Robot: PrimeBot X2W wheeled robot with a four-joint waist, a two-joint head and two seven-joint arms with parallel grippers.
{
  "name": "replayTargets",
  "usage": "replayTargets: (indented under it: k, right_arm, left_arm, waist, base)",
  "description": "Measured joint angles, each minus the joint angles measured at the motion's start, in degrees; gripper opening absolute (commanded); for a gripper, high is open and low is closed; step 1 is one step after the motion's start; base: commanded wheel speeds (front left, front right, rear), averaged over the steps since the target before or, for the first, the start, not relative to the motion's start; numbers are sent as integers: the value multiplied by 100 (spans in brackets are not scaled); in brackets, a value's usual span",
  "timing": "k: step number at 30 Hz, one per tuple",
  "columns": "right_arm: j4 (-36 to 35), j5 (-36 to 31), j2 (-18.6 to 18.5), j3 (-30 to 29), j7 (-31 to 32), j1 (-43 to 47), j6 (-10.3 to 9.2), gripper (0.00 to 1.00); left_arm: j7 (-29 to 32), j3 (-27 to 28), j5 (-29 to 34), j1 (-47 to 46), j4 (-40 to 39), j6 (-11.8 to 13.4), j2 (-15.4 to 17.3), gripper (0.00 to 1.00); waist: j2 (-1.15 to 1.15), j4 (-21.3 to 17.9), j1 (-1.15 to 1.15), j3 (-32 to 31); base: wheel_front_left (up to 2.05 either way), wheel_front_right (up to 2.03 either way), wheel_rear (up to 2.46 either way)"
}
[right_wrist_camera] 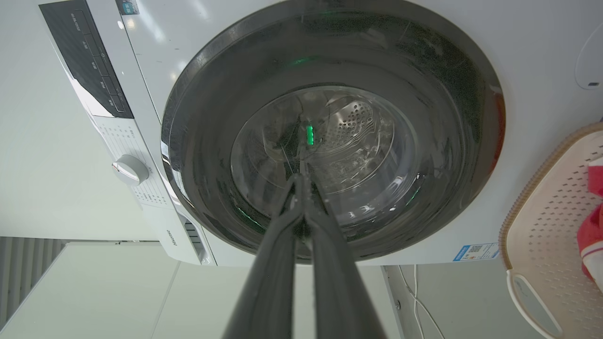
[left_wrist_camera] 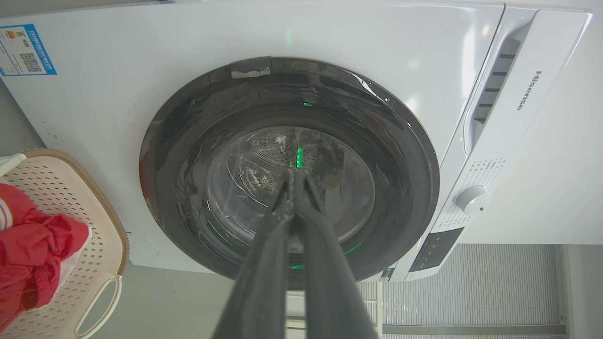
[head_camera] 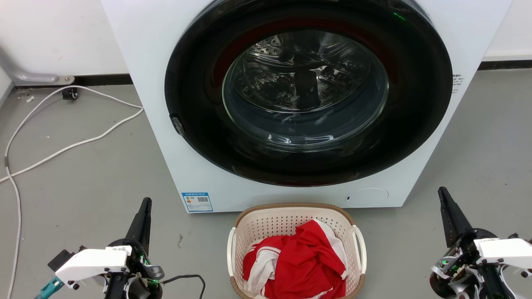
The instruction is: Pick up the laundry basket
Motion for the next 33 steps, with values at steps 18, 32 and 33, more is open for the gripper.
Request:
replayTargets:
  k: [18, 32, 33]
  right_arm:
    - [0, 0, 0, 0, 0, 0, 0, 0]
    - [169, -2, 13, 10, -2, 156, -1, 100]
    - [200, -7, 15, 13, -27, 198, -1, 100]
  left_arm:
    - [-1, 0, 0, 0, 0, 0, 0, 0]
    - [-7, -22, 0, 152, 175, 1, -24, 100]
    - [-27, -30, 1, 194, 190, 1, -27, 100]
  waist:
    - [0, 0, 0, 0]
    - [0, 0, 0, 1]
    - [0, 0, 0, 1]
  base:
    - [0, 0, 0]
    - [0, 0, 0]
    - [0, 0, 0]
